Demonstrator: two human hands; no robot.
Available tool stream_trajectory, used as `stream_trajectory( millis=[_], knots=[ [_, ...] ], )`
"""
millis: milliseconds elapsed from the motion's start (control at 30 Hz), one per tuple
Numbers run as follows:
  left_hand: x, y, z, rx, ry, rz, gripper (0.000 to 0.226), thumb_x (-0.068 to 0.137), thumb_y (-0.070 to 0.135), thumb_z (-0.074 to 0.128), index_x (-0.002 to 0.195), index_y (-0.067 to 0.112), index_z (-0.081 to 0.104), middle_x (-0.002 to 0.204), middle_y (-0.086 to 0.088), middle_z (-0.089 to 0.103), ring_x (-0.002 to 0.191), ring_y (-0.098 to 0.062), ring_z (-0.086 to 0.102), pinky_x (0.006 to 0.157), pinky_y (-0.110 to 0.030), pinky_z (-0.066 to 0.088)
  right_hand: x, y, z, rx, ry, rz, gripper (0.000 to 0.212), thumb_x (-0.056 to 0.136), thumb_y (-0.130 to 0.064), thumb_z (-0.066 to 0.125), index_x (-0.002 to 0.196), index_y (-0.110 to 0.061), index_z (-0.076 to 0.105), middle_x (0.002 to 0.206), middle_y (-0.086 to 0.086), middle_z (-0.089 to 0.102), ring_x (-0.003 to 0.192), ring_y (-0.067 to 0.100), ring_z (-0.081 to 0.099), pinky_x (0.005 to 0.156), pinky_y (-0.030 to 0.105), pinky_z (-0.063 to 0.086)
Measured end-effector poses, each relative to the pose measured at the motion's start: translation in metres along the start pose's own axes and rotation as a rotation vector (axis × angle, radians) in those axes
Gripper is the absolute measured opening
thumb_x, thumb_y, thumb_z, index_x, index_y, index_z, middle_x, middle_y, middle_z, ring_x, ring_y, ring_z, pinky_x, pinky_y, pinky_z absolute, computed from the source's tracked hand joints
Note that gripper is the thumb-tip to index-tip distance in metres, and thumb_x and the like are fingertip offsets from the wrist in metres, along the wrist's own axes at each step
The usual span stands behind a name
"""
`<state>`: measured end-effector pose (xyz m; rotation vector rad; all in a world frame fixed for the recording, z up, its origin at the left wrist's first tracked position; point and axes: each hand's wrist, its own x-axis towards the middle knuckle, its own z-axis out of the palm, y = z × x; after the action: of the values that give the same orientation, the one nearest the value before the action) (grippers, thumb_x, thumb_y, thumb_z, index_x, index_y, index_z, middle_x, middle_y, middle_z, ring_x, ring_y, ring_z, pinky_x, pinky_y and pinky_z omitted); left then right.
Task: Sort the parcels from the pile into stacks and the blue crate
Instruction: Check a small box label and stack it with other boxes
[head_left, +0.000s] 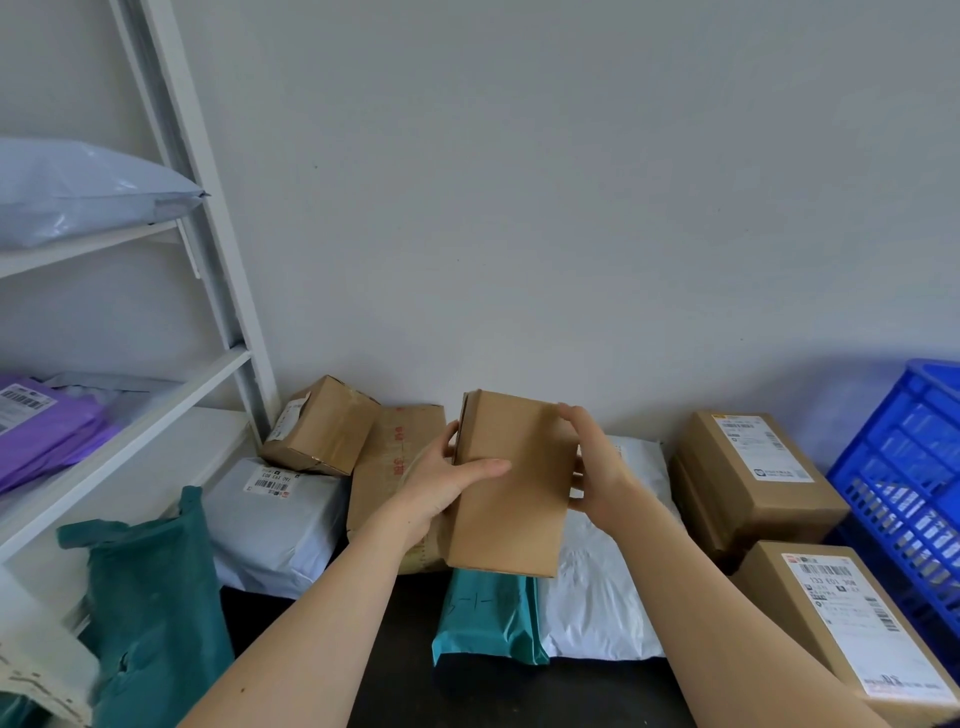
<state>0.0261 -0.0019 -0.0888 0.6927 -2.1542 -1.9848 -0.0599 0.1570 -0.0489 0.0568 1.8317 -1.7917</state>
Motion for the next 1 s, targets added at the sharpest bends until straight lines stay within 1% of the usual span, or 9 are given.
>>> stream_trajectory(
  millis=[100,200,367,500,633,733,800,900,1000],
  knots=[
    [0.000,-0.002,0.000,-0.034,-0.006,-0.029,0.111,0.048,0.055,0.086,0.144,0.037,0.035,0.122,0.008,0.059,0.108,-0.012,0.058,0.086,-0.034,0.048,0.001,0.002,0.000,-0.035,-0.006,-0.014,0.048,0.083,-0.054,0.061,0.116,-0.023,0.047,0.121,0.003,0.053,0.113,0.025,0.054,0.099,0.042,0.045],
    [0.001,-0.003,0.001,-0.054,-0.001,-0.057,0.092,0.063,0.050,0.082,0.143,0.033,0.039,0.124,0.007,0.058,0.107,-0.011,0.057,0.079,-0.031,0.045,0.001,0.003,-0.001,-0.063,-0.030,-0.018,0.040,0.086,-0.049,0.060,0.114,-0.023,0.049,0.121,0.003,0.053,0.112,0.023,0.053,0.095,0.038,0.046],
    [0.002,-0.005,0.000,-0.092,0.005,-0.114,0.068,0.072,0.057,0.072,0.130,0.027,0.052,0.119,0.004,0.063,0.107,-0.015,0.058,0.093,-0.039,0.046,0.004,0.005,-0.002,-0.132,-0.079,-0.070,0.034,0.087,-0.041,0.061,0.118,-0.031,0.055,0.124,-0.001,0.055,0.113,0.021,0.053,0.094,0.039,0.046],
    [0.000,0.000,0.000,-0.243,0.025,-0.252,0.044,0.082,0.056,0.063,0.113,0.026,0.055,0.111,-0.005,0.062,0.101,-0.022,0.057,0.076,-0.036,0.047,0.005,0.011,-0.002,-0.224,-0.158,-0.089,0.072,0.074,-0.050,0.066,0.141,-0.038,0.042,0.134,-0.005,0.051,0.120,0.023,0.050,0.102,0.045,0.043],
    [0.002,0.001,-0.004,-0.390,0.081,-0.372,0.045,0.079,0.063,0.062,0.100,0.024,0.052,0.109,-0.012,0.059,0.099,-0.029,0.055,0.081,-0.042,0.048,0.002,0.014,-0.002,-0.244,-0.257,-0.110,0.074,0.081,-0.044,0.068,0.145,-0.045,0.032,0.135,-0.012,0.046,0.123,0.017,0.046,0.104,0.046,0.041],
    [0.006,-0.002,-0.007,-0.439,0.098,-0.414,0.052,0.077,0.066,0.062,0.104,0.022,0.053,0.110,-0.015,0.059,0.101,-0.032,0.055,0.089,-0.049,0.048,-0.001,0.013,-0.001,-0.271,-0.351,-0.141,0.076,0.082,-0.037,0.072,0.145,-0.046,0.031,0.128,-0.012,0.055,0.111,0.011,0.056,0.082,0.031,0.050],
    [0.008,-0.004,-0.009,-0.467,0.076,-0.421,0.065,0.073,0.069,0.063,0.115,0.021,0.054,0.113,-0.016,0.060,0.104,-0.034,0.056,0.089,-0.050,0.049,-0.001,0.014,0.000,-0.280,-0.394,-0.177,0.084,0.077,-0.030,0.079,0.145,-0.043,0.032,0.124,-0.009,0.060,0.107,0.012,0.061,0.075,0.026,0.051],
    [0.009,-0.004,-0.010,-0.502,0.043,-0.410,0.074,0.067,0.070,0.067,0.120,0.018,0.057,0.116,-0.017,0.063,0.106,-0.034,0.059,0.083,-0.047,0.052,0.002,0.017,-0.002,-0.288,-0.424,-0.224,0.086,0.069,-0.020,0.083,0.138,-0.045,0.039,0.118,-0.006,0.066,0.106,0.015,0.064,0.082,0.032,0.055],
    [0.009,-0.002,-0.008,-0.524,-0.016,-0.365,0.078,0.063,0.070,0.068,0.121,0.018,0.060,0.117,-0.017,0.065,0.110,-0.035,0.061,0.093,-0.049,0.050,0.001,0.018,-0.002,-0.291,-0.407,-0.271,0.071,0.075,-0.006,0.079,0.116,-0.054,0.046,0.115,-0.007,0.066,0.106,0.015,0.062,0.091,0.037,0.053]
  ],
)
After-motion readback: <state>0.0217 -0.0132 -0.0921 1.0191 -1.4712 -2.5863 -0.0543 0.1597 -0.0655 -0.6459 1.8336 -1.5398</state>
